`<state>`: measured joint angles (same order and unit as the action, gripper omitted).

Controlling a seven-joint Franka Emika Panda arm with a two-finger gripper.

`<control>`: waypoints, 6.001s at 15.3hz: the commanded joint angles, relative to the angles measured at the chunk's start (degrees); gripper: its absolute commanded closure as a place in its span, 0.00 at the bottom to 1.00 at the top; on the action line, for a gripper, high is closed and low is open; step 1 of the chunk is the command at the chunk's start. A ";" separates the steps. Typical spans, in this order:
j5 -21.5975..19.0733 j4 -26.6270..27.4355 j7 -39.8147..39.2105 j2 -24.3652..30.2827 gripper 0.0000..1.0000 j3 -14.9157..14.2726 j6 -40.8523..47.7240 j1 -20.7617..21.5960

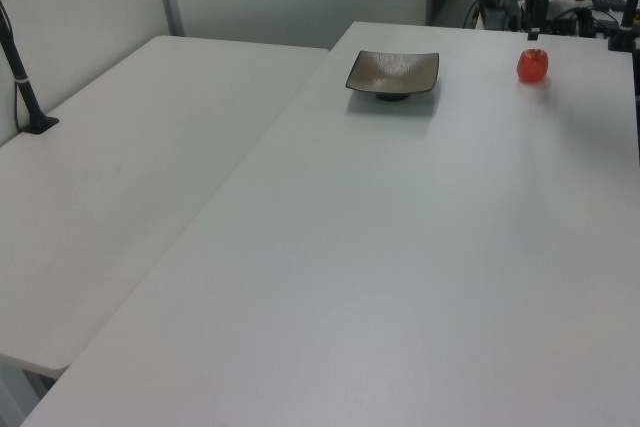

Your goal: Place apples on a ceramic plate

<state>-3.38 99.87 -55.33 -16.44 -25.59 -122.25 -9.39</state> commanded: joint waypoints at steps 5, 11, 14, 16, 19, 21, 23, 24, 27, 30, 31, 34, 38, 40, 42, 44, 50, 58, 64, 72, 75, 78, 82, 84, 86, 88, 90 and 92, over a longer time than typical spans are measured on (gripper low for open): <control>3.54 1.29 -2.94 -5.61 0.00 0.01 -9.31 -2.65; 4.61 2.78 -2.86 -8.69 0.00 0.28 -13.89 -3.01; 4.69 3.05 -2.86 -10.10 0.00 0.63 -14.33 -3.01; 4.69 3.84 -2.86 -10.71 0.00 0.63 -16.61 -2.92; 6.01 4.37 -2.86 -10.98 0.00 0.63 -17.50 -2.92; 7.06 4.89 -2.86 -10.98 0.00 0.63 -17.50 -2.92; 8.82 5.07 -2.86 -10.89 0.15 0.63 -17.50 -3.01; 9.35 4.99 -2.94 -10.80 0.33 0.63 -17.32 -3.01; 9.35 4.90 -2.86 -10.19 0.73 0.63 -16.53 -2.92; 9.18 4.29 -2.33 -7.74 0.73 0.89 -11.82 -2.48; 8.48 3.15 -2.33 -6.16 0.73 1.33 -9.09 -2.48; 6.81 0.69 0.30 -3.16 0.73 2.65 -2.67 -2.30; 3.82 -6.42 8.54 -2.10 0.73 5.10 7.53 -0.81; 3.64 -9.85 13.73 -2.02 0.72 7.12 11.31 -0.90; 1.98 -12.67 15.33 -1.93 0.72 7.75 14.92 -0.81; -0.04 -15.74 15.60 -2.10 0.73 8.19 19.05 -0.90; -1.37 -21.45 17.17 -5.69 0.73 11.26 18.90 -0.72; -3.30 -24.02 24.39 -15.98 0.73 12.93 -7.80 1.21; -3.22 -29.03 25.62 -26.00 0.72 13.29 -17.12 2.44; -3.22 -28.77 26.15 -30.75 0.54 13.29 -23.91 2.88; -3.30 -28.59 30.78 -30.84 0.31 13.37 -24.35 2.79; -2.78 -28.24 31.43 -30.84 0.00 13.29 -24.44 2.88; -2.69 -27.89 31.60 -30.49 0.00 13.29 -24.44 2.88; -2.78 -27.36 31.86 -29.18 0.00 13.29 -24.35 2.88; -3.04 -26.92 32.12 -27.34 0.00 13.29 -24.18 2.88; -2.60 -25.43 32.12 -23.74 0.00 13.29 -23.74 2.97; -2.86 -23.42 32.21 -19.62 0.00 13.37 -23.30 3.76; -3.04 -19.90 32.56 -14.70 0.00 13.37 -20.94 3.94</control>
<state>-5.75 71.93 -23.90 -40.34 -11.92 -145.78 -6.78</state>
